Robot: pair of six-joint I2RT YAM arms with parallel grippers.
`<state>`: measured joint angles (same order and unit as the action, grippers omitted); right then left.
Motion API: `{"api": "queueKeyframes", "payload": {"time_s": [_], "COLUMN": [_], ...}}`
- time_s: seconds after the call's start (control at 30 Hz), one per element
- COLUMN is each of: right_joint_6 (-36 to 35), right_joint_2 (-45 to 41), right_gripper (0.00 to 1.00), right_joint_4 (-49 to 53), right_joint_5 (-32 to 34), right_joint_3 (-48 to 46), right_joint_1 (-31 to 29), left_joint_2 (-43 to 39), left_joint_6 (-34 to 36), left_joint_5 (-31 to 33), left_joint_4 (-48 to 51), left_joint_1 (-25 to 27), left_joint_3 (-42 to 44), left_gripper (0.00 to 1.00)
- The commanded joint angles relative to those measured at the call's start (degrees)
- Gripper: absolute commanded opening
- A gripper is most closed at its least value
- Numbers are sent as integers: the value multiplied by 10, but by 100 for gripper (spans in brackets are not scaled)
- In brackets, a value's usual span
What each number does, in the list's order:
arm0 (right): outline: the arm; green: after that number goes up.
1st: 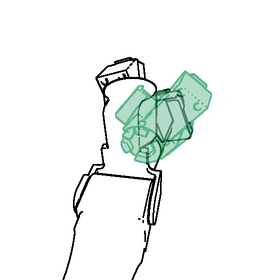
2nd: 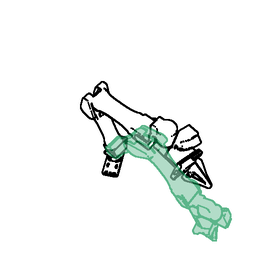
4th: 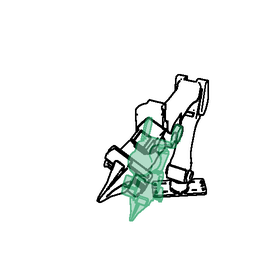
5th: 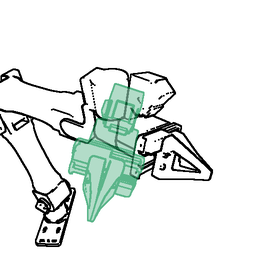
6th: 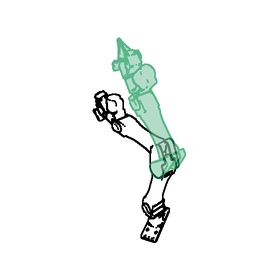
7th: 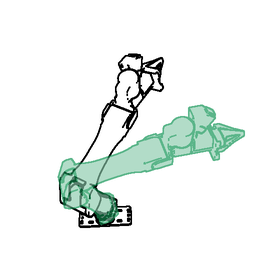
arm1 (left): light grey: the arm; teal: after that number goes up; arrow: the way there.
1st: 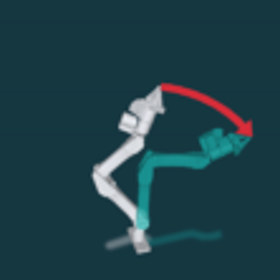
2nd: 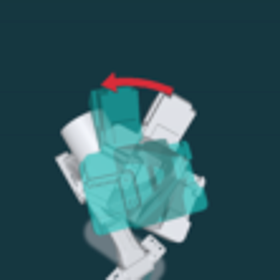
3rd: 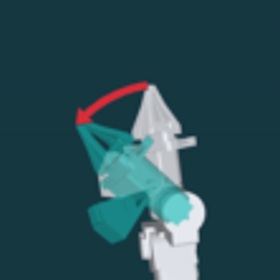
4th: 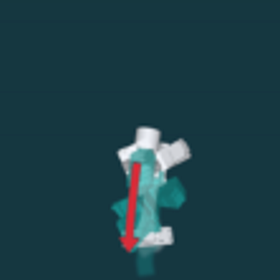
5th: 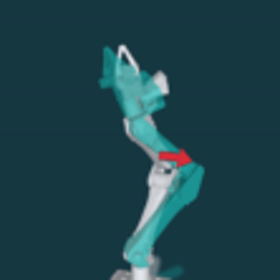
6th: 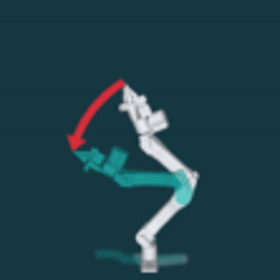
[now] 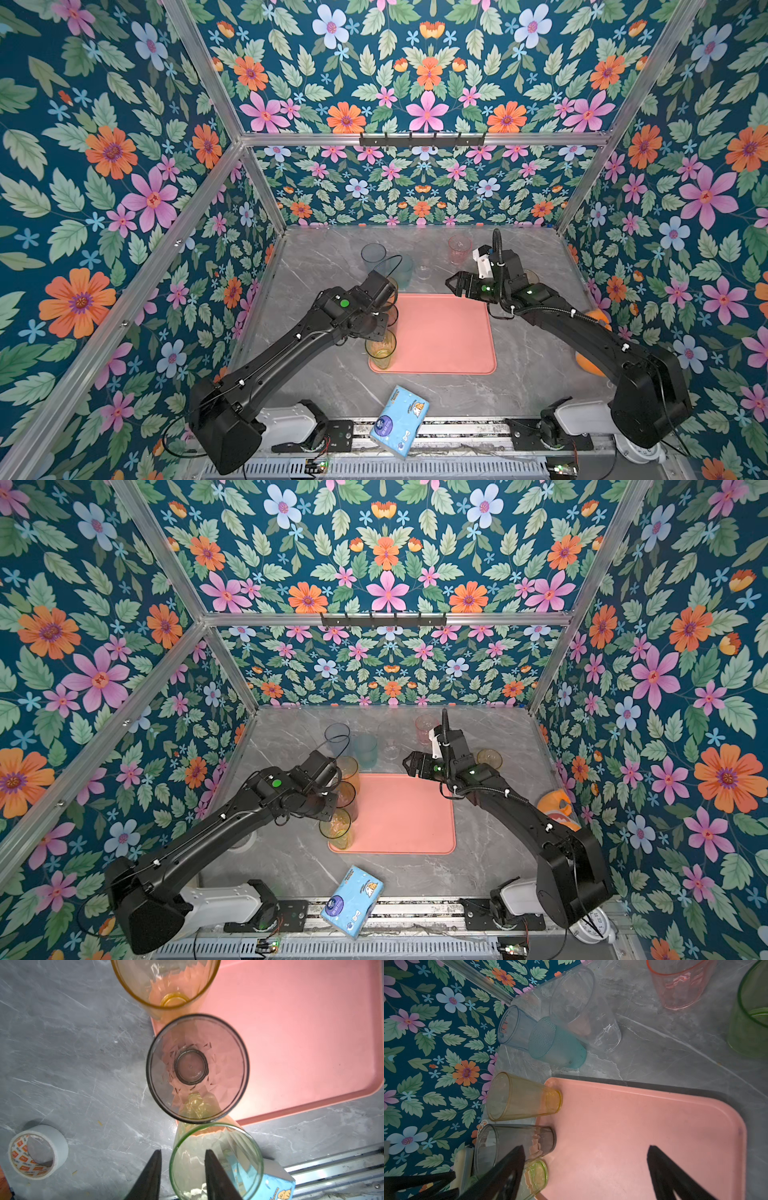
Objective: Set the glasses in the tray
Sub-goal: 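Raise the left gripper away while the right gripper moves over the light blue glass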
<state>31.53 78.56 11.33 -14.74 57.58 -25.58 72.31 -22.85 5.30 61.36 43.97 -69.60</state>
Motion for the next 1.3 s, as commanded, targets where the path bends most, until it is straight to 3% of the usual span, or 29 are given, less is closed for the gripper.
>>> {"api": "queueKeyframes", "payload": {"time_s": [0.0, 0.23, 0.4, 0.87, 1.27], "right_joint_6": [2, 12, 27, -24, -89], "right_joint_2": [-8, -9, 21, 179, 310], "right_gripper": [93, 93, 91, 90, 90], "right_joint_4": [-5, -16, -26, 20, 49], "right_joint_5": [6, 9, -1, 13, 52], "right_joint_3": [2, 19, 68, 276, 434], "right_joint_1": [0, 0, -5, -50, -82], "left_joint_2": [8, 38, 50, 45, 64], "left_joint_6": [29, 62, 60, 20, 5], "left_joint_5": [34, 60, 37, -49, -77], "left_joint_4": [34, 31, -25, -206, -241], "left_joint_1": [-2, -26, -99, -247, -279], "left_joint_3": [-40, -149, -180, -121, -69], "left_gripper": [41, 44, 44, 44, 45]}}
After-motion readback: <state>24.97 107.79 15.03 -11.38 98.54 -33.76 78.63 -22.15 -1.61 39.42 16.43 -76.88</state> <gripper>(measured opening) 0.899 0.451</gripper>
